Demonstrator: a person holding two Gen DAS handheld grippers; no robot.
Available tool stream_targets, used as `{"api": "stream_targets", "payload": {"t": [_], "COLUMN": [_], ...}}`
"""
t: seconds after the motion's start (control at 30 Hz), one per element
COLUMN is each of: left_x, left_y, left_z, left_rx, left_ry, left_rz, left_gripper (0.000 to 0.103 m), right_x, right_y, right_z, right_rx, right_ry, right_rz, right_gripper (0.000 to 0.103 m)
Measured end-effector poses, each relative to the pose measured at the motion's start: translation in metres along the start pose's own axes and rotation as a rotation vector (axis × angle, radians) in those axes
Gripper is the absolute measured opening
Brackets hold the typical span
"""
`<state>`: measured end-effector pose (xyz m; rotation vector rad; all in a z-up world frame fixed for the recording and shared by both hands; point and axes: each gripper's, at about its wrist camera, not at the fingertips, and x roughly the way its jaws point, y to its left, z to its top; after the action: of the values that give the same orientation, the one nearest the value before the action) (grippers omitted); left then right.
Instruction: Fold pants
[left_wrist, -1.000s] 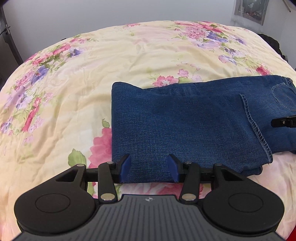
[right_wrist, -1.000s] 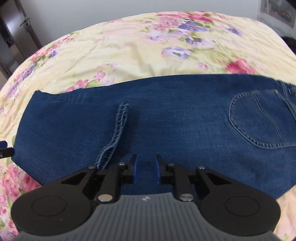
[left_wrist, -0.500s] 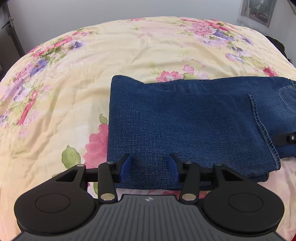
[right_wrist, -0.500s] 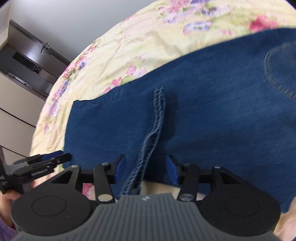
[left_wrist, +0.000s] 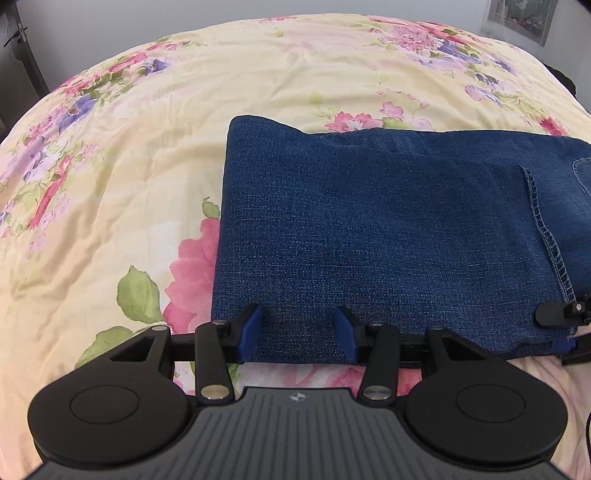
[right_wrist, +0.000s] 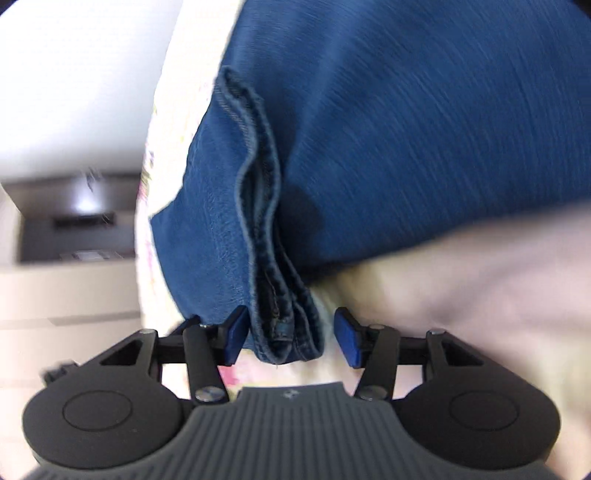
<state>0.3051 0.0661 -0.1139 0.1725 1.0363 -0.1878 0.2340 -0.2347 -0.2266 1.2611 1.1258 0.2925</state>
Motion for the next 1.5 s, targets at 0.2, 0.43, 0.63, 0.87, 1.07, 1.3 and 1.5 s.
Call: {"api": "stream_targets", "payload": {"t": [0.2,0.43,0.63,0.87,1.07,1.3,1.5], "left_x": [-0.001,-0.001,-0.002,-0.001,-0.002,-0.002,-0.002], "left_y": [0.000,-0.001,0.000,0.001,0.003,0.001,0.004], "left_z": [0.000,0.000,-0.001,-0.001,-0.001,-0.001,-0.001], "left_rx": [-0.005,-0.008,-0.005,-0.004,-0.002,-0.004,-0.016], "left_ry": [-0.002,-0.003,-0.002,0.000,0.002,0.007,0.001], "left_rz": [0.003,0.007,0.006,-0.001,-0.006,0.005,-0.008], "left_gripper": [0.054,0.054,0.054,0.055,0.055,0.055,0.055], "right_x": [0.002,-0.023,-0.022,-0.026,-0.016,0.023,0.025], "right_y": [-0.022,-0.004,0.020,0.049,0.028,0.013,0.032], "right_z": [-0.014,-0.009,0.017,0.021,-0.011,-0.041,-0.023], "right_rx": [0.153,0.127,0.106,-0.040,0.043,0.183,0.237], "right_ry": [-0.057,-0.120,-0.172,-0.189,-0.120,-0.141,-0.226], "right_rz": [0.144,0.273,0.261,0.076,0.058,0.180,0.268], "right_gripper": [0.044,0.044,0.044,0.047,0.073,0.072,0.069]}}
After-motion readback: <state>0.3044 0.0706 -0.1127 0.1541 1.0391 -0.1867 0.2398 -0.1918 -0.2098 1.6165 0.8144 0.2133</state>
